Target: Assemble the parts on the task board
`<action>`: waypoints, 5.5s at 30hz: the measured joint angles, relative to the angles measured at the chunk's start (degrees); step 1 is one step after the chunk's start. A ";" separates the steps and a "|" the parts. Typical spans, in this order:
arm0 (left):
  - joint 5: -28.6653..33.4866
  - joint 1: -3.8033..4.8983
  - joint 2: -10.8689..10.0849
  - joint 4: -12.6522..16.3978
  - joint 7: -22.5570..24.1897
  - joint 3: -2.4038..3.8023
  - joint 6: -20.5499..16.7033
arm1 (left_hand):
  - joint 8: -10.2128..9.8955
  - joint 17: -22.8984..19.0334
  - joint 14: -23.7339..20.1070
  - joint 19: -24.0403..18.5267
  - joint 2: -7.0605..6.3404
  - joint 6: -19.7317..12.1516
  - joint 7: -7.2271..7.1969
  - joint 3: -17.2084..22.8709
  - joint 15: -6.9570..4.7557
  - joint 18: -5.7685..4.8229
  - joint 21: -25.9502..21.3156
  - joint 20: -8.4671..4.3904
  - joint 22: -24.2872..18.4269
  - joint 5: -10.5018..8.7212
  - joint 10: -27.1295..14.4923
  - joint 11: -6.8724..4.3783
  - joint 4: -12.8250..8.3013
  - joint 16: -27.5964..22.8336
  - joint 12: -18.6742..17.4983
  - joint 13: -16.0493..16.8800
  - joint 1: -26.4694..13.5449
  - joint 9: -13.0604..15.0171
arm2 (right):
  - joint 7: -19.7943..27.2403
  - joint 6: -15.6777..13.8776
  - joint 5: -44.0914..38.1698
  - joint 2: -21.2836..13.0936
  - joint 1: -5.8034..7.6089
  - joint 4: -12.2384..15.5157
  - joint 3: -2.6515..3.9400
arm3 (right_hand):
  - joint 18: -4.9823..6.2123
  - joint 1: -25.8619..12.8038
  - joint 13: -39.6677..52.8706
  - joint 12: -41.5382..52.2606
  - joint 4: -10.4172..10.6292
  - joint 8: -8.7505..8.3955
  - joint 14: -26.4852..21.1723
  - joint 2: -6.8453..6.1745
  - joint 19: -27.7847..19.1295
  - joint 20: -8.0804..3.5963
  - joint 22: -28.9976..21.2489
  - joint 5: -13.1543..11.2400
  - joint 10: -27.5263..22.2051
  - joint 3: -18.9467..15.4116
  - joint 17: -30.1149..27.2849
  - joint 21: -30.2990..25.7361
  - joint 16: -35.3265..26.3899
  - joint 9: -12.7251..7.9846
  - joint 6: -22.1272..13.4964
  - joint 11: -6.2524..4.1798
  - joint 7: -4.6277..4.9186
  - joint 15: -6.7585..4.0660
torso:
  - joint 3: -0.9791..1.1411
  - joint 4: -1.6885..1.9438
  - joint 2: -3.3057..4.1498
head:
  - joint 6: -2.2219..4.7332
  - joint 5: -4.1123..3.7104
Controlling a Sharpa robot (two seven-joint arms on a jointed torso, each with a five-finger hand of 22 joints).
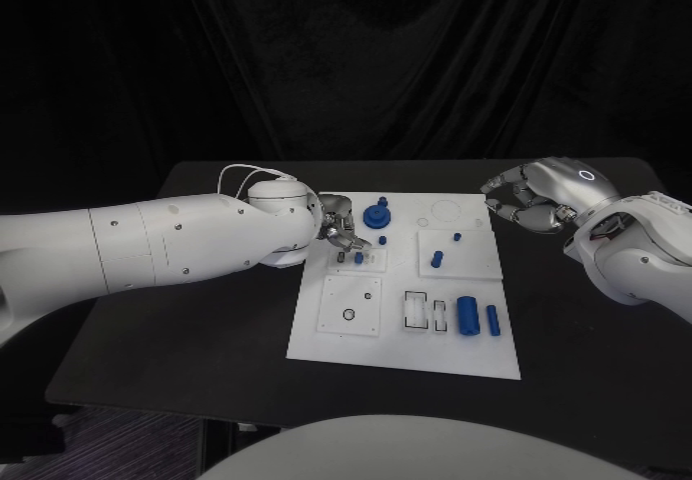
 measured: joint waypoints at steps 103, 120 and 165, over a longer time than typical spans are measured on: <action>1.45 -2.60 -1.30 -0.55 6.14 0.00 -4.76 | -7.94 0.00 0.00 -0.62 -7.18 1.73 0.93 25.42 0.41 0.00 -2.16 0.61 0.00 9.85 -0.04 0.76 -5.96 0.00 0.00 0.00 3.74 -5.86 | -0.13 0.68 0.04 0.01 -0.01 -0.15 0.00 | 0.00 0.00 0.00 -0.28 0.16 0.00 0.00 0.00 0.00 0.00 0.03 0.26 0.00 0.16 0.00 0.00 -0.07 -0.08 0.00 0.00 0.00 0.00 | 0.01 -0.04 -0.03 | 0.00 -0.19; 7.29 -1.43 -2.54 -1.28 7.55 -0.01 -2.22 | -6.49 0.00 0.00 -0.62 -8.68 2.11 1.03 26.59 0.41 0.00 -2.44 0.61 0.00 7.60 -0.04 0.76 -6.81 0.00 0.00 0.00 3.74 -4.12 | -0.47 1.16 0.04 -0.08 -0.01 -0.23 0.00 | 0.00 0.00 0.00 -0.51 -0.01 0.00 0.00 0.00 0.00 0.00 0.02 0.46 0.00 0.32 0.00 -0.22 -0.24 -0.14 0.00 0.00 0.00 0.00 | -0.01 0.02 -0.07 | 0.00 -0.30; 10.02 -0.18 2.86 -6.19 2.41 0.04 6.53 | -6.51 0.00 0.00 -0.62 -8.83 2.04 0.82 28.01 0.41 0.00 -2.44 0.61 0.00 6.82 -0.04 0.76 -7.92 0.00 0.00 0.00 3.55 -3.83 | -0.67 1.36 0.05 0.29 -0.01 -0.47 0.00 | 0.00 0.00 0.00 -0.66 -0.17 0.00 0.00 0.00 0.00 0.00 0.01 0.45 0.00 0.47 0.00 -0.22 -0.22 -0.18 0.00 0.00 0.00 0.00 | -0.03 -0.06 -0.05 | 0.00 -0.31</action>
